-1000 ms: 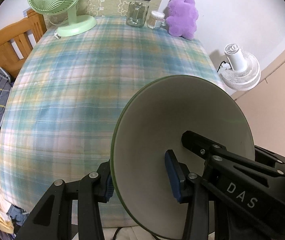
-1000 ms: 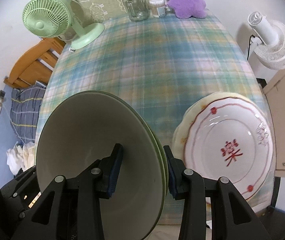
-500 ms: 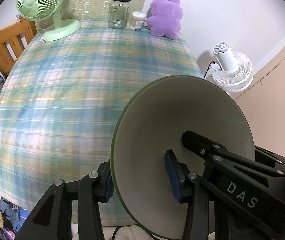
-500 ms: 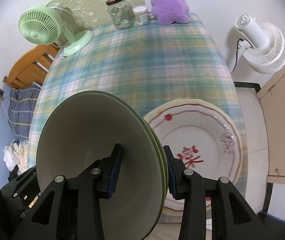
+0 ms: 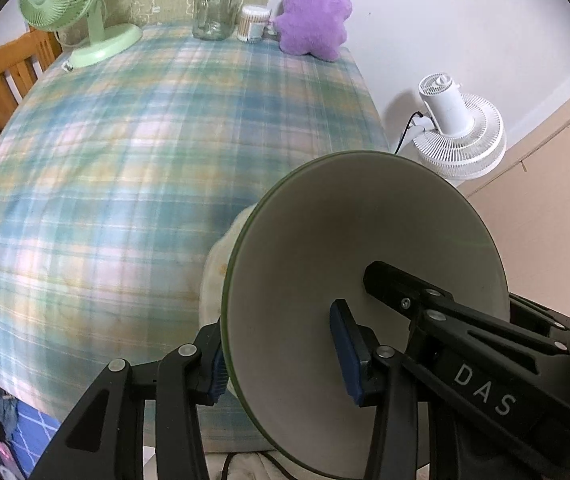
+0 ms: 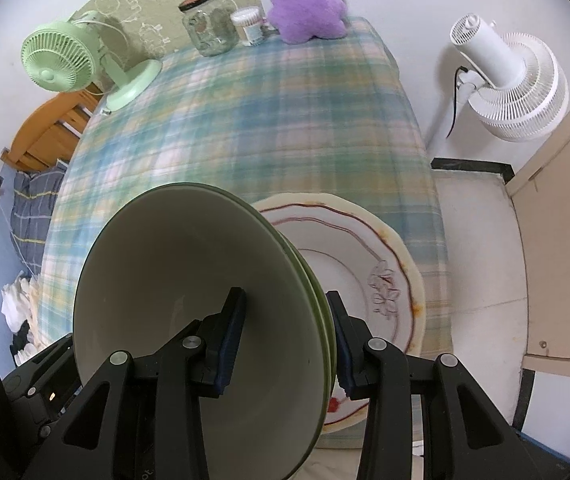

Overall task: Organize plates and bowls
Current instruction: 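Lift the nested bowls with both tools and carry them over the plate stack, then lower the nested bowls onto the plate stack and open both tools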

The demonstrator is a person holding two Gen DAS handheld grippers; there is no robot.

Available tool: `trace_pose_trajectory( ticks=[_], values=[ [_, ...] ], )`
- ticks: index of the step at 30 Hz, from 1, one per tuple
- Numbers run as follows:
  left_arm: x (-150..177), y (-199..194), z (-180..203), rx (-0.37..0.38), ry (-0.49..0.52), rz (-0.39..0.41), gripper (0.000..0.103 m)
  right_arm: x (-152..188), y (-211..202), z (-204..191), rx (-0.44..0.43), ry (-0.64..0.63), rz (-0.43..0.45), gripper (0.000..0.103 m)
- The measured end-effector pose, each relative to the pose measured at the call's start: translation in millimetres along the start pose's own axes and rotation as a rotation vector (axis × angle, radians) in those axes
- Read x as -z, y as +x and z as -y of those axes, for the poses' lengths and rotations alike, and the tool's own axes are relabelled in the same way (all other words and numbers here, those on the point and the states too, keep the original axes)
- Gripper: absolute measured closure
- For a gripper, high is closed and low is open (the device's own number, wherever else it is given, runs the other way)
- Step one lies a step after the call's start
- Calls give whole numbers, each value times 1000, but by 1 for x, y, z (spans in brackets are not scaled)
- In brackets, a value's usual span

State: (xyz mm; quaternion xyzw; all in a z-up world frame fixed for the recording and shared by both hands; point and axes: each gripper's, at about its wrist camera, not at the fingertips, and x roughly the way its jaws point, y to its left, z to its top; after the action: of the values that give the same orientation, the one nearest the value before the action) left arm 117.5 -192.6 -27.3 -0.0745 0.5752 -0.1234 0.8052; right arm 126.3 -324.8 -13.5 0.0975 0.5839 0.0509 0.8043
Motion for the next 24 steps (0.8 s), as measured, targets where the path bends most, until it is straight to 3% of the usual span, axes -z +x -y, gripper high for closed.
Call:
trace_pose_trajectory(
  ticks=[13, 24],
  values=[
    [-5, 37, 14, -3, -15, -79, 60, -5, 28, 32, 6, 25, -80, 60],
    [-11, 40, 17, -9, -17, -57, 60, -13, 32, 36, 7, 23, -62, 59]
  ],
)
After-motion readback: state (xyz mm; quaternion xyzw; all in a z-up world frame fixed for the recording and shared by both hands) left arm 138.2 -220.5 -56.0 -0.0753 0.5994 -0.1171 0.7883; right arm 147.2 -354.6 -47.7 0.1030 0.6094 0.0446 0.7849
